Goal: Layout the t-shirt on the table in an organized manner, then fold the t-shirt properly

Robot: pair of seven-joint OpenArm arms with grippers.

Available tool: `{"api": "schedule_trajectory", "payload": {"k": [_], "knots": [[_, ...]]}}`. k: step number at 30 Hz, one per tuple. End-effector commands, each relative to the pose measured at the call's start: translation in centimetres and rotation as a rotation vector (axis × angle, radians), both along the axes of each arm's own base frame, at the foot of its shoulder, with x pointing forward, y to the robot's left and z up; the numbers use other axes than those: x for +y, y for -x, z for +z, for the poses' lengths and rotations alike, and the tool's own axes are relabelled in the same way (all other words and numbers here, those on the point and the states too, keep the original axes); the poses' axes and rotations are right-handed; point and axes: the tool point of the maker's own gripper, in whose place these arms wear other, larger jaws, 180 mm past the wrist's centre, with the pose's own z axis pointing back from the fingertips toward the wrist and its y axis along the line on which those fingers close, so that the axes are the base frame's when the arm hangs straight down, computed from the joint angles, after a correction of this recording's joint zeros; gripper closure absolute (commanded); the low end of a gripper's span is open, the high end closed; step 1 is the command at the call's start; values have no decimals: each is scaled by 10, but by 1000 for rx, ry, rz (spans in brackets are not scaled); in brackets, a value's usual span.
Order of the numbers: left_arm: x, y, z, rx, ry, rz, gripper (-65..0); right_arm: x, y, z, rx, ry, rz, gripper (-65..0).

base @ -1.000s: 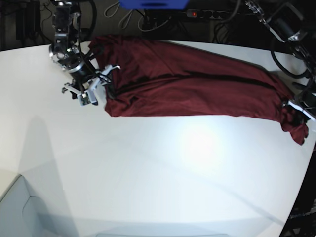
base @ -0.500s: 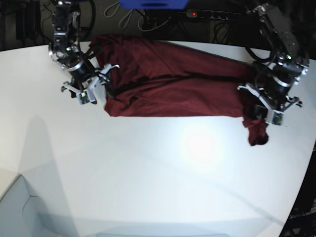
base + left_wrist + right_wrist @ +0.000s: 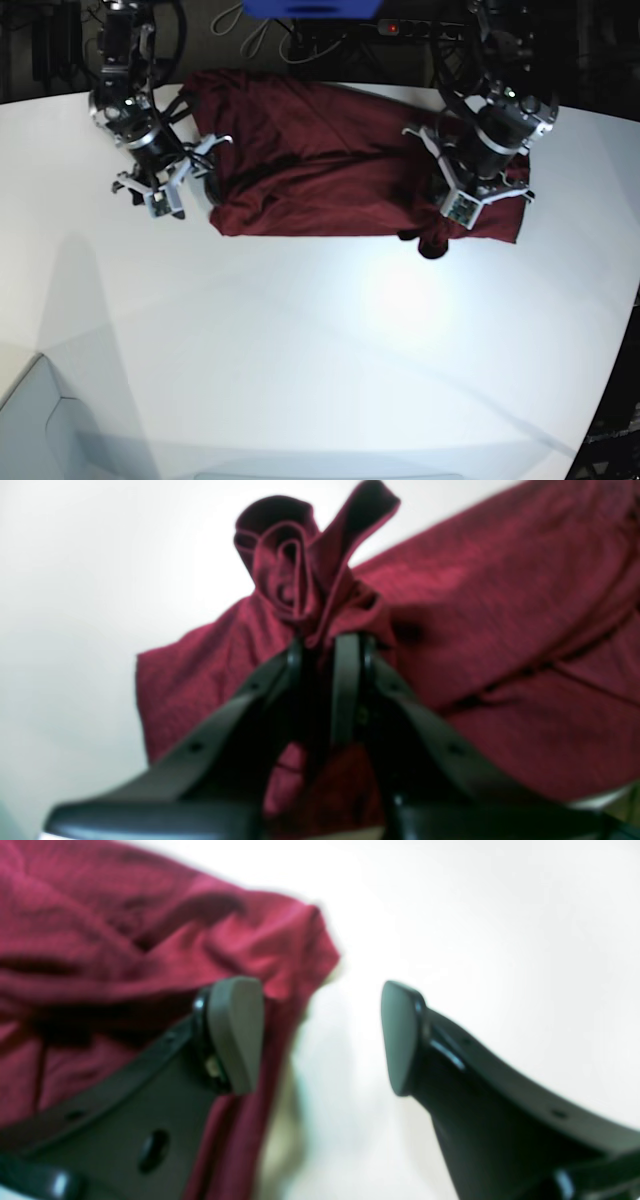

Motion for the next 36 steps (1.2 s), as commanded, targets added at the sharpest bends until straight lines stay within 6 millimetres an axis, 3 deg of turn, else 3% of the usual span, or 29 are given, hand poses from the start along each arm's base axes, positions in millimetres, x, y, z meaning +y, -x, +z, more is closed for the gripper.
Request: {"api": "schedule_trajectory", "payload": {"k": [1, 10, 13, 18, 20, 22, 26, 29, 33, 36], "knots": [[-8, -3, 10, -41, 25, -15, -1, 1, -10, 19, -66, -13, 4, -374], [-20, 16, -3, 12, 32, -52, -1, 2, -14, 37, -116, 0, 12, -375], [-20, 18, -8, 26, 35, -52, -1, 3, -8, 41, -122, 3, 14, -376], [-20, 24, -33, 99, 52, -46, -5, 5, 6, 56, -146, 19, 22, -376], [-16, 24, -43, 127, 47, -42, -12, -3, 17, 53, -102, 50, 2, -377], [-9, 24, -52, 149, 32, -47, -55, -13, 25, 42, -29, 66, -47, -377], [-3, 22, -62, 174, 27, -45, -199, -41, 42, 22, 106, 92, -165, -400], [0, 17, -66, 180, 23, -45, -291, -48, 54, 15, 178, 101, -211, -412], [3, 9, -73, 198, 20, -43, -405, -44, 72, 9, 263, 115, -218, -410], [7, 7, -78, 209, 19, -43, -426, -36, 78, 12, 285, 124, -199, -410]]}}
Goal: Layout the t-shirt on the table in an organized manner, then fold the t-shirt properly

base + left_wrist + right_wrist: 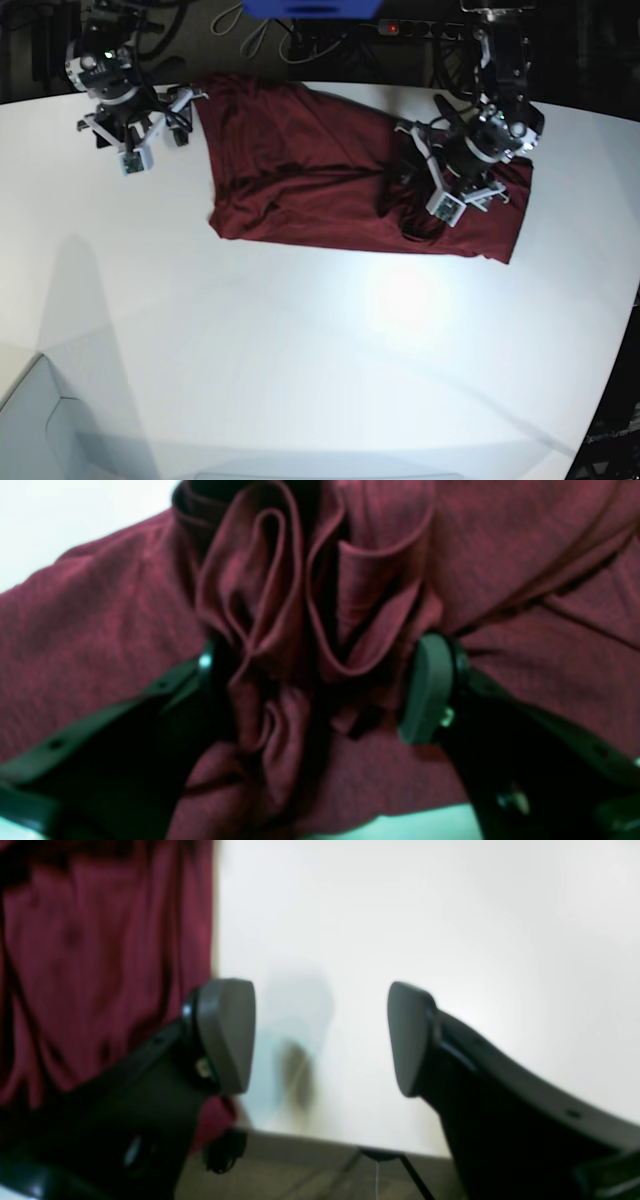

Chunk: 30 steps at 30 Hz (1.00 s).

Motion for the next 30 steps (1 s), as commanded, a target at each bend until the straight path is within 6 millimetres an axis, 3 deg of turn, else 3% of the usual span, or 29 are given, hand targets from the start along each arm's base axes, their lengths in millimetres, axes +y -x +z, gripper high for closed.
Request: {"api": "schedule_trajectory", "payload": {"k": [1, 9, 14, 30], "knots": [[9, 8, -12, 60, -49, 6, -426, 7, -6, 10, -42, -10, 16, -410], [42, -7, -14, 61, -40, 121, -427, 54, -2, 9, -32, -71, 134, -410], [54, -6, -16, 66, -45, 151, -427, 69, -2, 8, -28, -92, 168, -410], [54, -4, -17, 71, -45, 151, -427, 75, 10, -27, 68, -130, 165, -410]]}}
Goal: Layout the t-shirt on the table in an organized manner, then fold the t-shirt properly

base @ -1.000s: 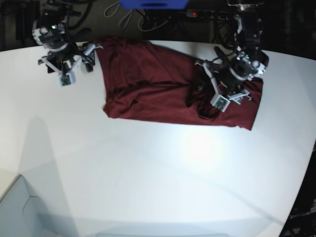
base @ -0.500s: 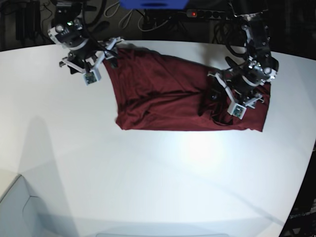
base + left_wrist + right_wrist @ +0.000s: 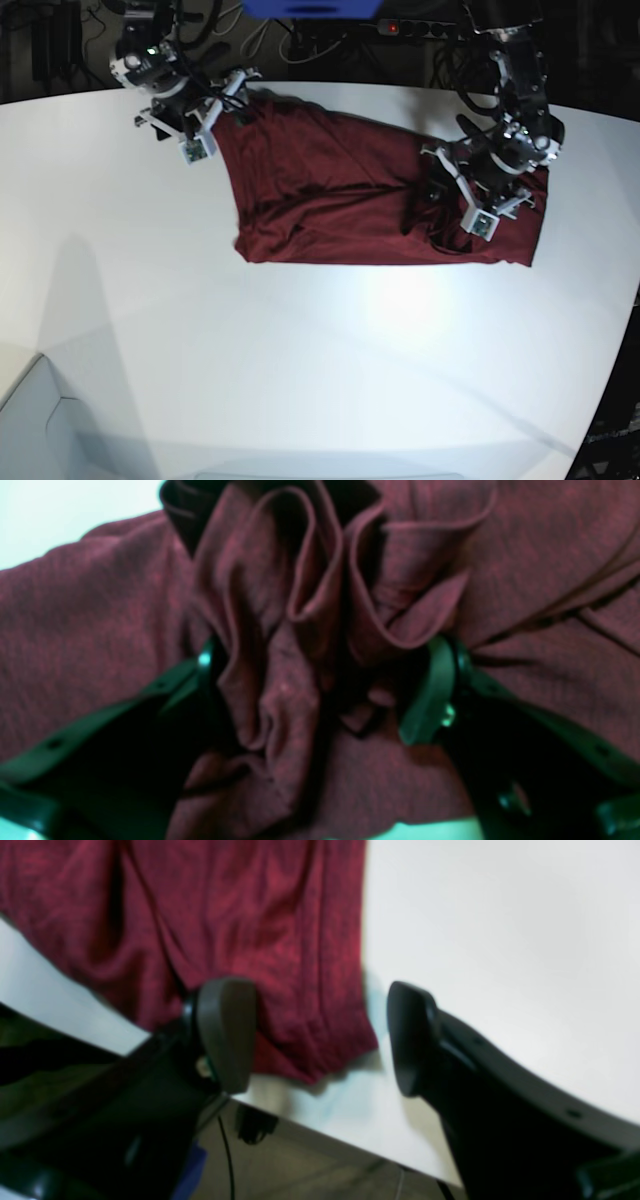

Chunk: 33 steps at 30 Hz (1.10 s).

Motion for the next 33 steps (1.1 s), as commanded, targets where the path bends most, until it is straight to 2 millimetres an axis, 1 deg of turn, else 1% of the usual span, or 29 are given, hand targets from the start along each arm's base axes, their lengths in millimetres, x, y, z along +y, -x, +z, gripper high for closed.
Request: {"api": "schedule_trajectory", "payload": {"k": [1, 3, 4, 5, 7, 9, 11, 15, 19, 21, 25, 27, 29, 33], "knots": [[12, 15, -15, 90, -65, 9, -427, 1, -4, 2, -11, -7, -2, -410], [11, 16, -16, 91, -63, 9, -427, 2, -3, -2, 0, -11, 0, -403], [11, 17, -16, 93, -63, 9, -427, 2, -3, -3, 3, -12, 0, -385], [11, 17, -16, 94, -63, 9, -427, 4, -3, -3, 2, -16, 2, -350], [11, 17, -16, 94, -63, 9, -427, 5, -11, 0, -15, -18, 4, -246], [11, 18, -16, 93, -64, 8, -427, 5, -14, 1, -20, -19, 4, -113], [12, 17, -15, 92, -66, 8, -427, 6, -19, 4, -29, -22, -1, 0], [12, 17, -14, 89, -67, 8, -427, 8, -25, 9, -53, -30, -9, 0], [12, 17, -14, 89, -67, 8, -427, 7, -34, 27, -107, -22, -6, 0], [12, 17, -14, 89, -67, 8, -428, 8, -39, 39, -145, -17, 5, 0], [12, 17, -14, 89, -67, 8, -429, 24, -47, 63, -218, -33, 99, 0], [12, 17, -14, 89, -67, 8, -429, 30, -49, 68, -234, -37, 140, 0], [12, 17, -14, 89, -67, 8, -429, 36, -55, 73, -254, -48, 142, 0], [12, 16, -13, 84, -68, 8, -429, 47, -60, 79, -275, -64, 171, 0]]}}
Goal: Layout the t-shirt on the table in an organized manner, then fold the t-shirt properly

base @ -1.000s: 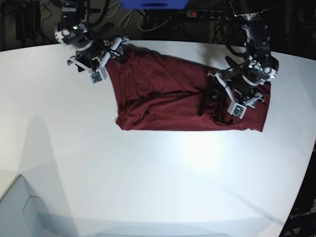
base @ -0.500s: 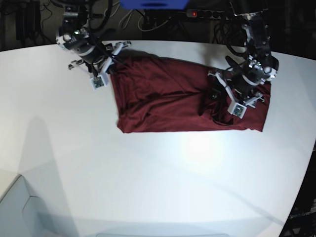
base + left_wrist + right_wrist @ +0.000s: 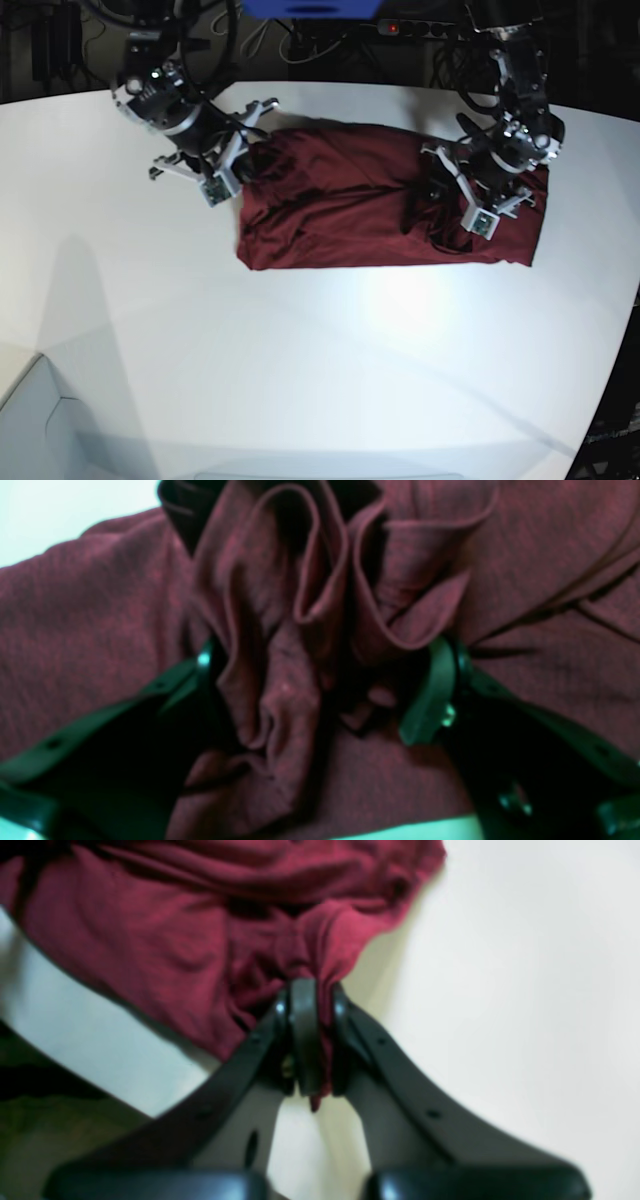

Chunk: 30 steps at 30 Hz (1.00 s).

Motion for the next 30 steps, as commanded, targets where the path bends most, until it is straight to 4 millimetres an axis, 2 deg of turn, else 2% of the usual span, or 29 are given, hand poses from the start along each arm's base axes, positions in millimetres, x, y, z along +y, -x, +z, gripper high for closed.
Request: {"api": "schedule_trajectory", "payload": {"k": [1, 9, 15, 19, 21, 25, 27, 30], "knots": [[12, 13, -11, 74, -66, 8, -429, 8, -10, 16, -60, -32, 13, 0], [4, -14, 47, -97, -93, 8, -430, 21, -9, 17, -63, -47, 49, 0], [-4, -21, 71, -169, -88, 12, -430, 21, -11, 18, -66, -47, 49, 0], [2, -24, 92, -226, -113, 25, -430, 21, -15, 21, -78, -47, 49, 0], [22, -22, 101, -246, -138, 79, -430, 21, -15, 20, -78, -45, 50, 0], [92, -4, 106, -239, -199, 273, -430, 22, -20, 25, -96, -46, 54, 0], [125, 9, 103, -214, -231, 349, -430, 22, -22, 26, -100, -46, 55, 0], [162, 26, 86, -148, -251, 421, -430, 30, -27, 33, -122, -53, 74, 0]]}}
